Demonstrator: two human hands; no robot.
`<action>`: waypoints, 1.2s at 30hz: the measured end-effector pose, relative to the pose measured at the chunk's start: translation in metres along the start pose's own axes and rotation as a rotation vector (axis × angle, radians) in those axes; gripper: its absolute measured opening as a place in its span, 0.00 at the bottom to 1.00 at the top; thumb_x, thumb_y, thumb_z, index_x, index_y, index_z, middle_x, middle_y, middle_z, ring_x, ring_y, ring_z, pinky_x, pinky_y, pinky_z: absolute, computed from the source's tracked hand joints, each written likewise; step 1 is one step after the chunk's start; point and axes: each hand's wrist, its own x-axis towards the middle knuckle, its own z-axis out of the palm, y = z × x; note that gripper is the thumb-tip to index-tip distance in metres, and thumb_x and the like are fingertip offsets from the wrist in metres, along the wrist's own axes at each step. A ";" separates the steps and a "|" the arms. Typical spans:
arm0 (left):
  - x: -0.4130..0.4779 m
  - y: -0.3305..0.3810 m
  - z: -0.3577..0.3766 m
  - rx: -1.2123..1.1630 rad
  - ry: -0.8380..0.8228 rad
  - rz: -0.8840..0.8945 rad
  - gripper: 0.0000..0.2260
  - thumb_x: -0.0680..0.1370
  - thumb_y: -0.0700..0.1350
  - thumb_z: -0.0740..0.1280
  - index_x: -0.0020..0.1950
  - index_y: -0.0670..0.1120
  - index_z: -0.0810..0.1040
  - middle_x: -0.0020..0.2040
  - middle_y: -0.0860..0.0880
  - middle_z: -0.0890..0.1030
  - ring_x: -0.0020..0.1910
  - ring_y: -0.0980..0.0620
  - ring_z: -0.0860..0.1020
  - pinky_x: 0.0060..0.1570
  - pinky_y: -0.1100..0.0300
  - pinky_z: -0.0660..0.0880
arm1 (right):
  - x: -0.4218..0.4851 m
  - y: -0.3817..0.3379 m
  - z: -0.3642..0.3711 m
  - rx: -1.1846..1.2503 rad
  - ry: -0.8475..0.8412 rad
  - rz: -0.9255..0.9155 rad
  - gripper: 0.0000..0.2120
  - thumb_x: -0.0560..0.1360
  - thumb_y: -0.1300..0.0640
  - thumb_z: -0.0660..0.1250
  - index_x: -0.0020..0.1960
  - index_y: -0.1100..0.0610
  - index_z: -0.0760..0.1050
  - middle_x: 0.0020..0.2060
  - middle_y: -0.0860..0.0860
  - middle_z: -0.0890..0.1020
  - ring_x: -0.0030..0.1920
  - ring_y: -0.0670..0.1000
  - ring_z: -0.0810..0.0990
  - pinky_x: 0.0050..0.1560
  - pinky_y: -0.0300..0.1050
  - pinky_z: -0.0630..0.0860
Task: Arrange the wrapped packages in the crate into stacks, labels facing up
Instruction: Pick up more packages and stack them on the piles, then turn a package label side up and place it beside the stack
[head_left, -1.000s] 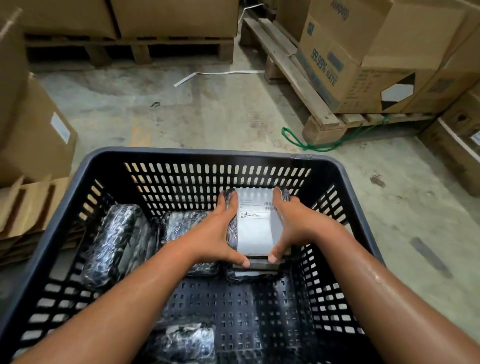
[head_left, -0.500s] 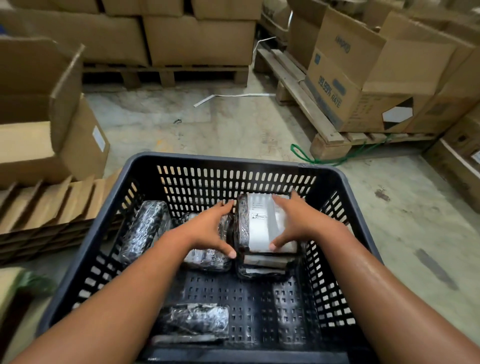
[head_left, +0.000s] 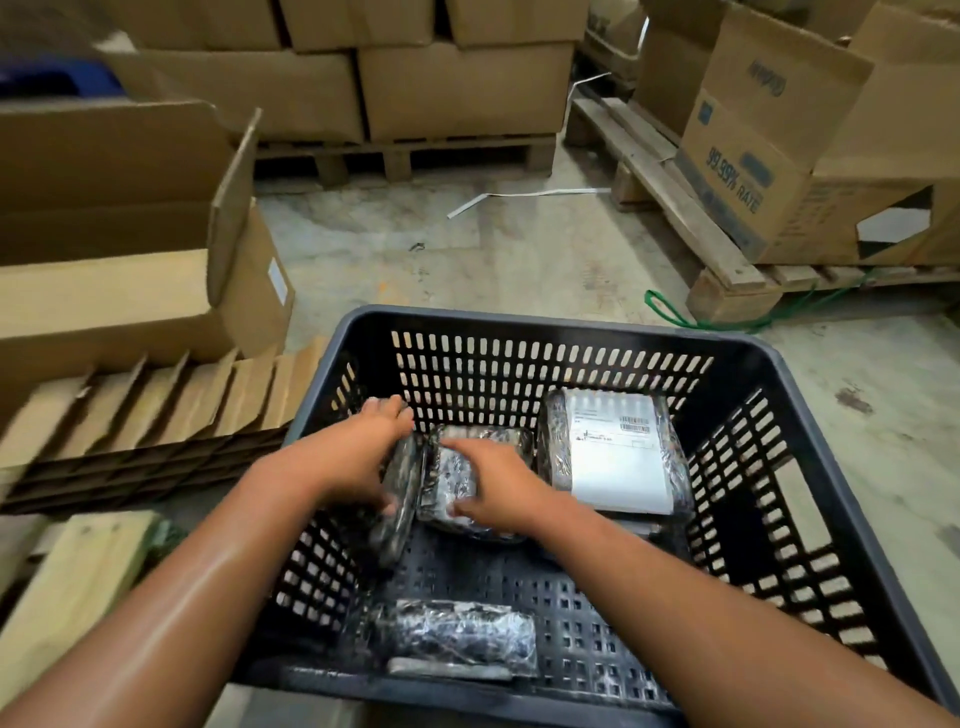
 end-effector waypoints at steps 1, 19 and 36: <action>-0.001 0.000 0.003 0.006 -0.015 0.004 0.55 0.67 0.47 0.82 0.83 0.45 0.48 0.83 0.45 0.42 0.81 0.44 0.43 0.77 0.52 0.49 | 0.001 0.005 0.010 -0.078 -0.039 -0.002 0.47 0.73 0.57 0.80 0.83 0.48 0.58 0.82 0.57 0.61 0.82 0.60 0.58 0.81 0.56 0.53; -0.004 0.006 0.003 -0.097 -0.104 -0.098 0.58 0.70 0.41 0.79 0.79 0.41 0.34 0.78 0.42 0.30 0.79 0.43 0.35 0.79 0.50 0.45 | 0.008 -0.018 -0.012 -0.538 -0.130 -0.170 0.42 0.73 0.60 0.75 0.83 0.55 0.61 0.67 0.60 0.79 0.64 0.60 0.80 0.65 0.54 0.79; -0.005 0.012 -0.016 -0.836 0.220 0.358 0.51 0.67 0.51 0.82 0.79 0.67 0.52 0.78 0.68 0.57 0.77 0.62 0.59 0.75 0.57 0.62 | -0.035 -0.005 -0.150 0.859 0.008 -0.141 0.24 0.69 0.69 0.74 0.61 0.49 0.87 0.47 0.60 0.89 0.44 0.53 0.86 0.48 0.46 0.84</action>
